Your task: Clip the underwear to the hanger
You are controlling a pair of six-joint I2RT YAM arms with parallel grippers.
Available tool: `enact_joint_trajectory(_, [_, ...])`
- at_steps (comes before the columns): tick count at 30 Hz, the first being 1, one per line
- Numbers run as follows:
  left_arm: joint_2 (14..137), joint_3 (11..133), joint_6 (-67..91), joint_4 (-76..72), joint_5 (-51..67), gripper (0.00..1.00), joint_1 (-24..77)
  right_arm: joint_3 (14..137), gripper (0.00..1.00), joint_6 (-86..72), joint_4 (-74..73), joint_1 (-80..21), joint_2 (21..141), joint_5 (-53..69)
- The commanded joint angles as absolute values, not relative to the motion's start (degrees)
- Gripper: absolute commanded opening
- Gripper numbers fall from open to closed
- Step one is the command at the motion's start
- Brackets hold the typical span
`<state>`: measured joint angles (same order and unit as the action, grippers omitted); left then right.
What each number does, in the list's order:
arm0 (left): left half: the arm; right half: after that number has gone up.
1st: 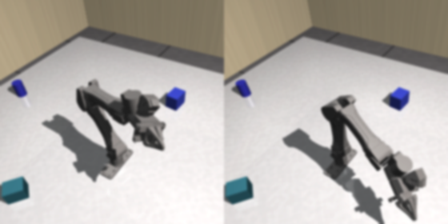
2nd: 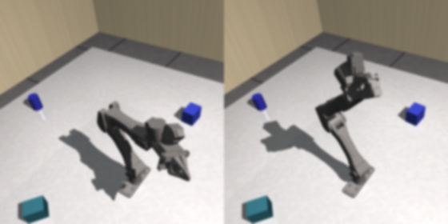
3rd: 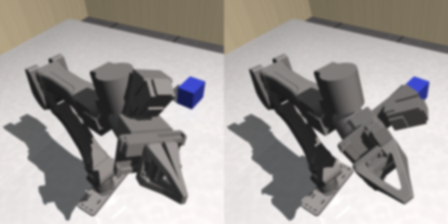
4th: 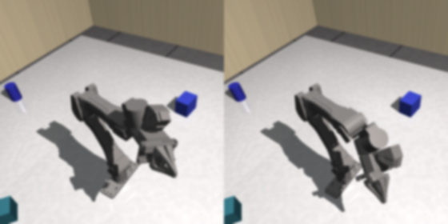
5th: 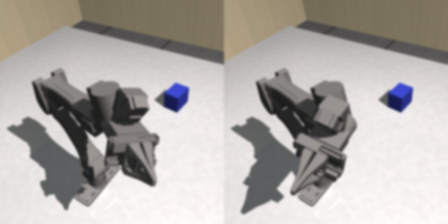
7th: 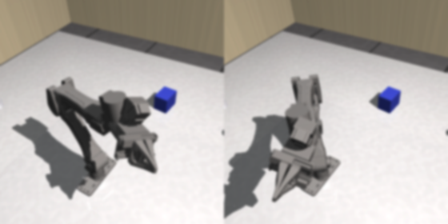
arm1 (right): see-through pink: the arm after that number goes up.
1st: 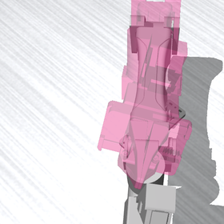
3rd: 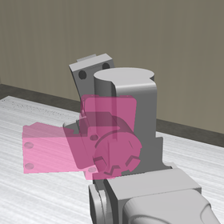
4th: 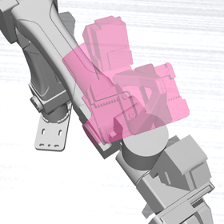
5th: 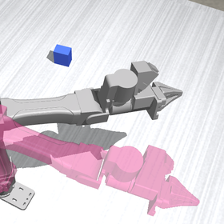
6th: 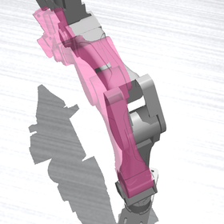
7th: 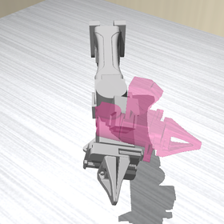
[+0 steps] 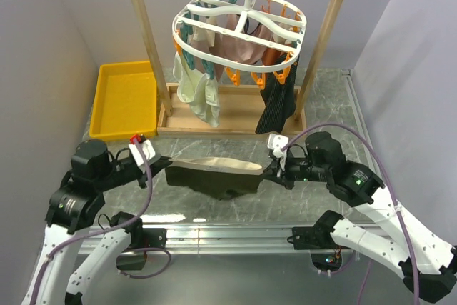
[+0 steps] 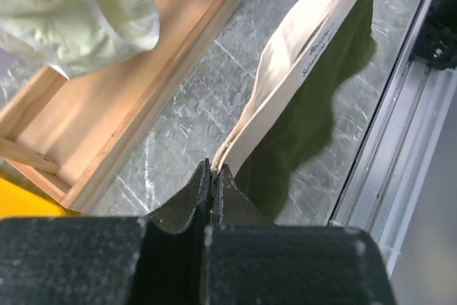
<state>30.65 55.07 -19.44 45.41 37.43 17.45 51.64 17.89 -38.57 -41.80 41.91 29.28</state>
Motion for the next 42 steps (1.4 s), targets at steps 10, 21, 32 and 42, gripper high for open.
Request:
enact_joint_trajectory(10, [60.35,50.54,-20.14,38.69,22.51,0.00,20.91,46.49,0.00,14.50,-28.56,-33.32,67.53,21.72])
enact_joint_trajectory(21, [78.65,46.14,-14.86,13.81,17.40,0.00,26.89,45.28,0.00,22.84,-24.35,-29.62,78.49,12.40])
enact_joint_trajectory(32, [81.21,40.70,-15.38,6.86,16.79,0.00,32.60,36.12,0.07,29.53,-19.86,-29.36,74.36,7.56])
enact_joint_trajectory(42, [69.37,37.19,-21.09,12.02,22.05,0.49,32.87,40.78,0.52,27.43,-24.95,-29.27,64.54,8.26])
